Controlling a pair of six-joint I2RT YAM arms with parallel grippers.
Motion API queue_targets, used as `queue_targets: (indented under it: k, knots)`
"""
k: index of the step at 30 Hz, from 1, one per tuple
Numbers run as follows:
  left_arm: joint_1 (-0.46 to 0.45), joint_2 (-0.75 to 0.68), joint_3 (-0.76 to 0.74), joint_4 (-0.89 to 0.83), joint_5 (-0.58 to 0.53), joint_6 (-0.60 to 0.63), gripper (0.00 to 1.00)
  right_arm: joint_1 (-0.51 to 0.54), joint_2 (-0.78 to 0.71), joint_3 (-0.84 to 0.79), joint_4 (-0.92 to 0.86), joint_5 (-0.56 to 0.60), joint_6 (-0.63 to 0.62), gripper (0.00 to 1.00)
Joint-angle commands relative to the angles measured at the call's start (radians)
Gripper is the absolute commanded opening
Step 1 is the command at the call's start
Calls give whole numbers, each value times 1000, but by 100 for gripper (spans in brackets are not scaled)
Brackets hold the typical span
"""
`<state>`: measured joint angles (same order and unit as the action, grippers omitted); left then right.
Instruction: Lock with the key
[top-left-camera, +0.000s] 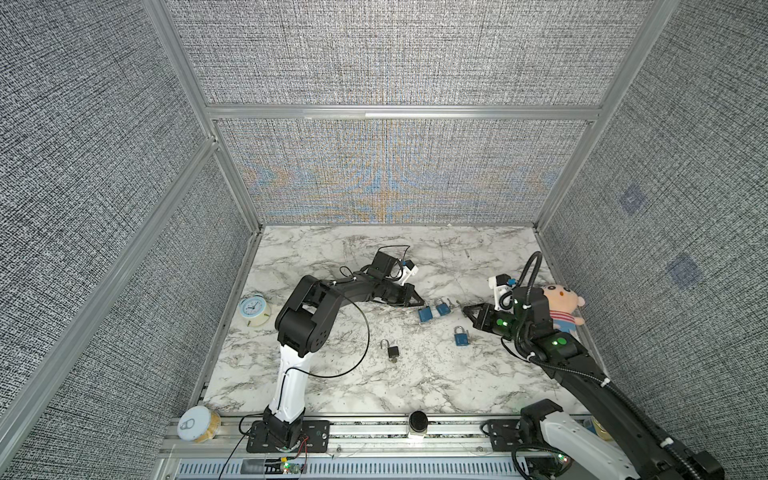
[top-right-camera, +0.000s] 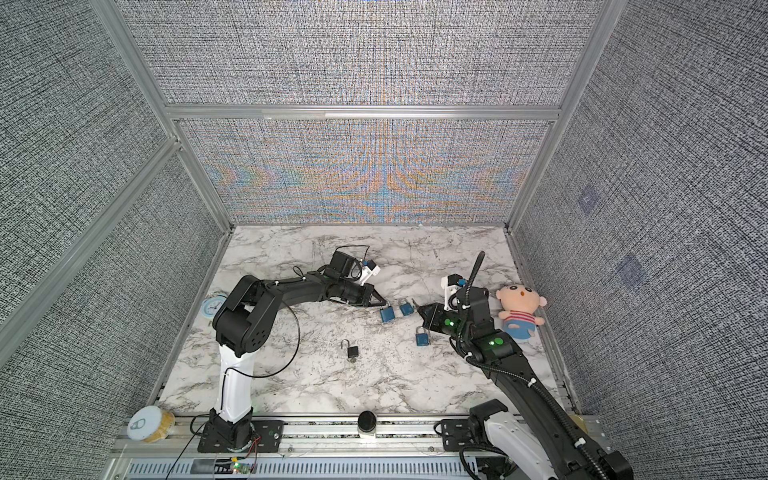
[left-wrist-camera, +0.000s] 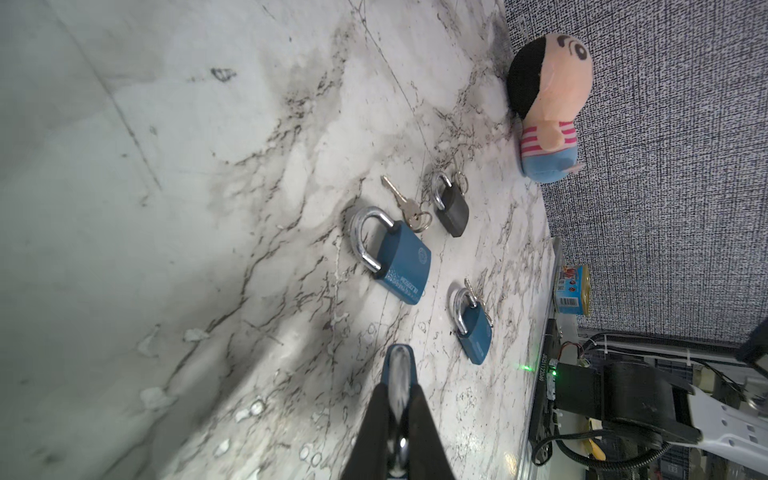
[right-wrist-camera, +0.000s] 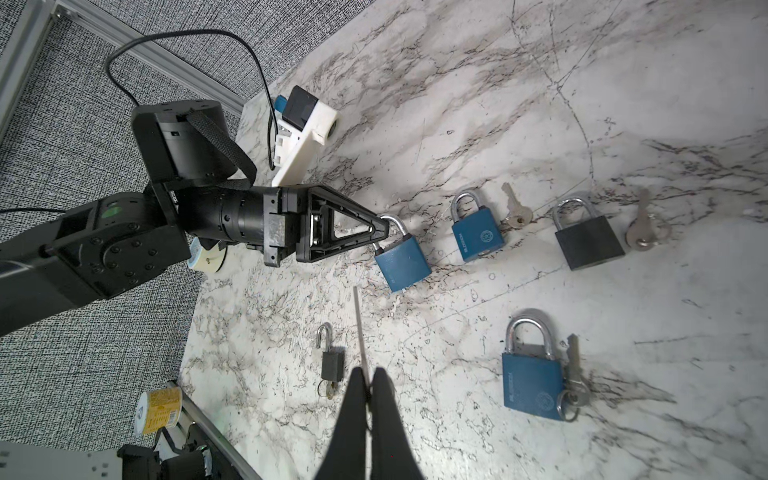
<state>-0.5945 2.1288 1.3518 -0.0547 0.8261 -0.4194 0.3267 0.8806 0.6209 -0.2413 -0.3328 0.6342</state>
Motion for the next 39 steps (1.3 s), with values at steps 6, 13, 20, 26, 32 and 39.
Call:
queue_targets:
  k: [6, 13, 20, 26, 32, 39]
  knots:
    - [10, 10, -4, -3, -2, 7, 0, 0, 26, -3, 40, -28, 9, 0]
    - [36, 4, -36, 4, -18, 3, 0, -1, 58, -4, 66, -42, 18, 0]
    - [53, 10, -43, 1, -46, -2, 23, -1, 99, -5, 104, -58, 34, 0]
    - [71, 1, -49, 12, -65, -12, 27, 3, 130, 1, 109, -31, 33, 0]
    - [93, -39, -76, 24, -101, -19, 28, 24, 177, 24, 109, 19, 16, 0]
    - [98, -196, -178, 63, -182, -38, 28, 74, 307, 76, 140, 96, -12, 0]
